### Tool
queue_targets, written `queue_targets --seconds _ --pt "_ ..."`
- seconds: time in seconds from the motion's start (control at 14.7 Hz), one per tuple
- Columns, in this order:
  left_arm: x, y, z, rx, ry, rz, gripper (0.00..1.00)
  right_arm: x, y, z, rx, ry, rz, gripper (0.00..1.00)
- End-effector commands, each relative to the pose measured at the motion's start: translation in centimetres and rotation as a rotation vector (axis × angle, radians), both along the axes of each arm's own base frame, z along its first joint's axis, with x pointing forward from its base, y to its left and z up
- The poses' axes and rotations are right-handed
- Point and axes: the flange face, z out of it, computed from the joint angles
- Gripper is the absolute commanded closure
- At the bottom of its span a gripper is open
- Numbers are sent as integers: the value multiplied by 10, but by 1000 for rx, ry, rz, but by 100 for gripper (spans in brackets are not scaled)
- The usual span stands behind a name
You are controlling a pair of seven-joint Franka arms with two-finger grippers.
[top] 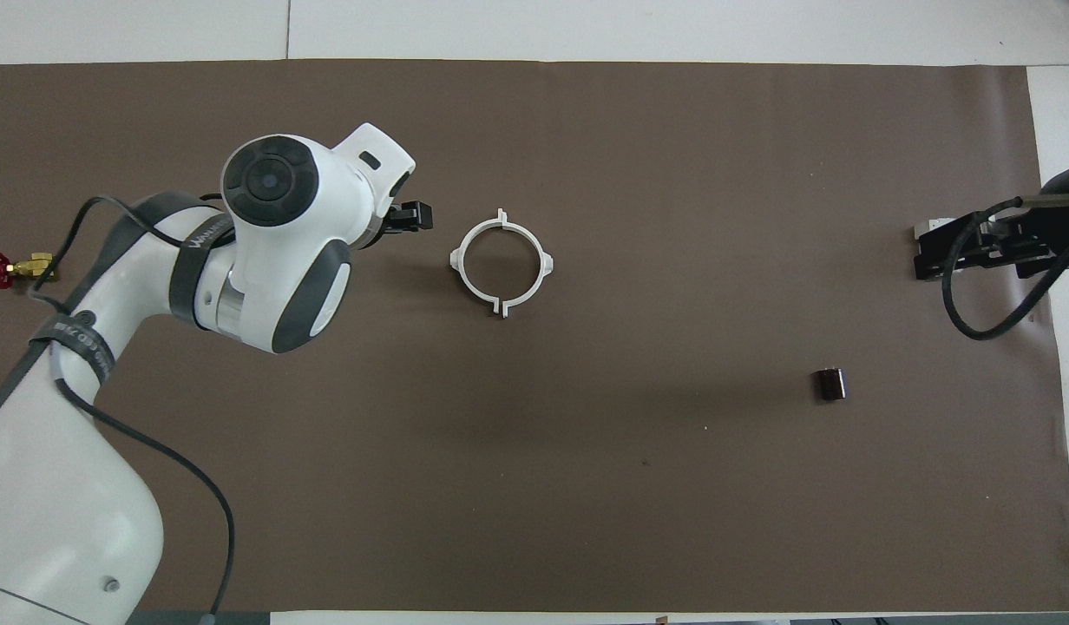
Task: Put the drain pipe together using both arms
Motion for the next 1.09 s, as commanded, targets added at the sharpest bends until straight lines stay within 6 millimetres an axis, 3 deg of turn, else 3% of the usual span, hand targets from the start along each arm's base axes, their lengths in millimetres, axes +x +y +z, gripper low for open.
queue_targets --seconds 0.0,0.34,0.48,0.68,1.02 --pt "-13 54 5 21 21 -1 0 -4 1 6 16 -12 -7 0" --pt "-19 134 38 9 76 -47 0 -4 5 6 13 -12 1 0" --pt "-24 159 63 -28 88 -53 0 -4 4 7 10 -15 -2 0" --pt "-31 182 105 -30 107 -19 0 -3 3 7 4 -20 -6 0" --pt "-36 194 180 -32 139 -6 0 -3 2 7 5 -20 -6 0"
